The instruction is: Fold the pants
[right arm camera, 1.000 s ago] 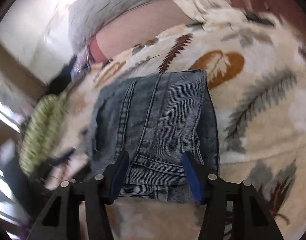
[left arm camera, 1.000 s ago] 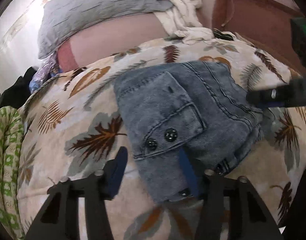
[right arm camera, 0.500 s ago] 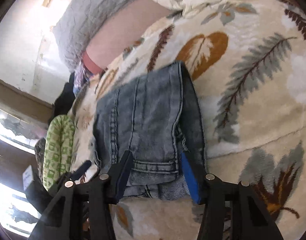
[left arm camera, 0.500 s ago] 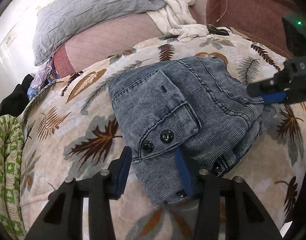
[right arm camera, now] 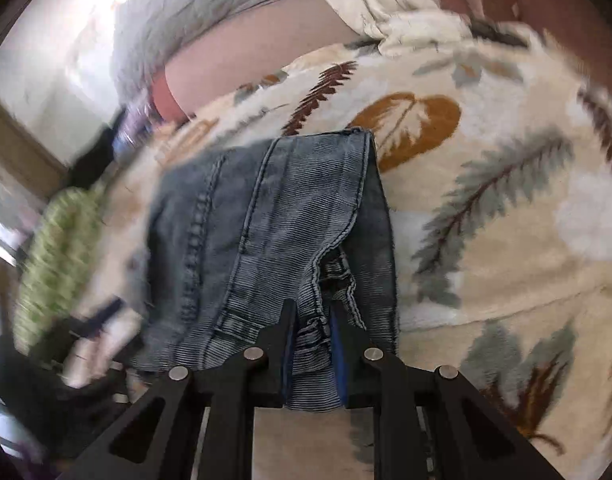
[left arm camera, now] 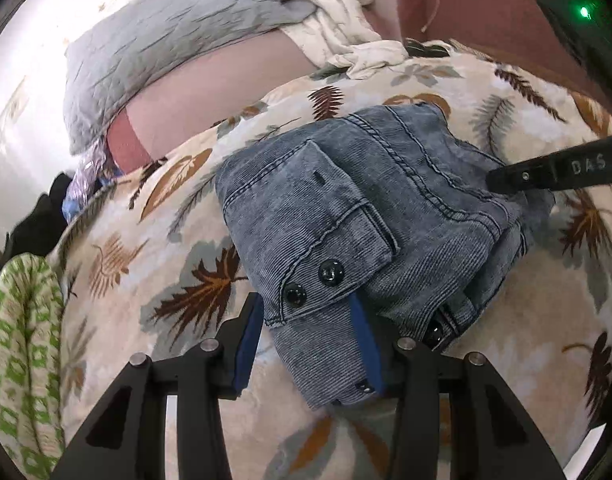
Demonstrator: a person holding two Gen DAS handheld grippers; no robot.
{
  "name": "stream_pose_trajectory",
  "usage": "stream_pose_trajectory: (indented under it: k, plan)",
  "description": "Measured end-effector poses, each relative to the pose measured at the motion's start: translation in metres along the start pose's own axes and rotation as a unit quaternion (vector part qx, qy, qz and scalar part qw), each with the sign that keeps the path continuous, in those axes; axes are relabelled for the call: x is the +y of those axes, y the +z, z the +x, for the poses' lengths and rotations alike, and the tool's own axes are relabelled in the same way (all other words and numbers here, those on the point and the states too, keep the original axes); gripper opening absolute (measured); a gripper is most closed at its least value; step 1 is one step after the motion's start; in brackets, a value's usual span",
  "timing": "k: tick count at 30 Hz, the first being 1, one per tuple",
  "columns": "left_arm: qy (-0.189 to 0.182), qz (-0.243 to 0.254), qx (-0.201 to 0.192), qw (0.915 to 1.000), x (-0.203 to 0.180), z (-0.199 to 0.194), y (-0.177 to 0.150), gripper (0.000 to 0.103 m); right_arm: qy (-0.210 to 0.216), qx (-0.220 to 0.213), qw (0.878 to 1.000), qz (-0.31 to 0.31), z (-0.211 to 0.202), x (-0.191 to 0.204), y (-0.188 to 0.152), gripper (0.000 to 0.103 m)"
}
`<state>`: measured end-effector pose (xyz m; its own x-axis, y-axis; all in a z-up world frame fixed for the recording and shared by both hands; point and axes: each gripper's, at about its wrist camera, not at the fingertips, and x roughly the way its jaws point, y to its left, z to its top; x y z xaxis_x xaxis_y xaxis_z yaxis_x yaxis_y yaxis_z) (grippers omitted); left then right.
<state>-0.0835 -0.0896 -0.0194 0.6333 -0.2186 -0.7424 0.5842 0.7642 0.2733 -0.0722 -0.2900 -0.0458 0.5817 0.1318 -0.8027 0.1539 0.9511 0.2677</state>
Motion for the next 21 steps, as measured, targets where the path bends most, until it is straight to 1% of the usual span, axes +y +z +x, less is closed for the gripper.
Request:
stream_pose_trajectory:
  k: [3, 7, 8, 11, 12, 14, 15, 16, 17, 18, 19, 20, 21]
  plan:
    - [-0.012, 0.005, 0.006, 0.9999, 0.002, -0.001, -0.001, 0.045, -0.037, -0.005, 0.999, -0.039, -0.001, 0.013, -0.004, 0.017]
    - [-0.047, -0.019, 0.014, 0.9986, 0.011, 0.007, -0.004, 0.045, -0.036, 0.014, 0.999, -0.029, 0.003, 0.007, -0.008, 0.017]
    - [-0.053, -0.028, 0.016, 0.9981, 0.014, 0.008, -0.004, 0.046, -0.034, 0.021, 0.999, -0.024, 0.007, 0.005, -0.009, 0.017]
    - [-0.082, -0.068, 0.026, 0.9940, 0.026, 0.010, -0.002, 0.047, -0.023, 0.024, 0.999, -0.015, 0.008, 0.002, -0.006, 0.019]
    - [-0.099, -0.083, 0.029, 0.9913, 0.033, 0.009, -0.001, 0.046, -0.008, 0.024, 1.000, -0.002, 0.006, -0.002, -0.004, 0.019]
    - [-0.132, -0.107, 0.033, 0.9849, 0.046, 0.006, 0.000, 0.047, 0.024, 0.027, 0.999, 0.027, 0.001, -0.012, -0.002, 0.024]
    - [-0.148, -0.121, 0.030, 0.9812, 0.053, 0.003, 0.000, 0.048, 0.046, 0.023, 0.998, 0.044, -0.004, -0.017, 0.000, 0.028]
    - [-0.158, -0.135, 0.027, 0.9777, 0.061, 0.001, 0.000, 0.052, 0.063, 0.006, 0.996, 0.056, -0.012, -0.022, 0.001, 0.031]
    - [-0.165, -0.149, 0.024, 0.9748, 0.069, -0.002, 0.000, 0.055, 0.068, -0.011, 0.996, 0.060, -0.020, -0.026, 0.002, 0.034]
    - [-0.169, -0.157, 0.020, 0.9728, 0.075, -0.004, 0.000, 0.058, 0.070, -0.033, 0.995, 0.062, -0.031, -0.031, 0.004, 0.044]
    - [-0.168, -0.161, 0.017, 0.9725, 0.080, -0.005, 0.000, 0.058, 0.075, -0.044, 0.994, 0.067, -0.037, -0.036, 0.005, 0.060]
    - [-0.157, -0.164, 0.012, 0.9738, 0.085, -0.007, 0.001, 0.059, 0.082, -0.053, 0.992, 0.076, -0.042, -0.041, 0.006, 0.066]
    - [-0.144, -0.166, 0.007, 0.9755, 0.089, -0.008, 0.002, 0.059, 0.088, -0.060, 0.991, 0.087, -0.045, -0.046, 0.006, 0.069]
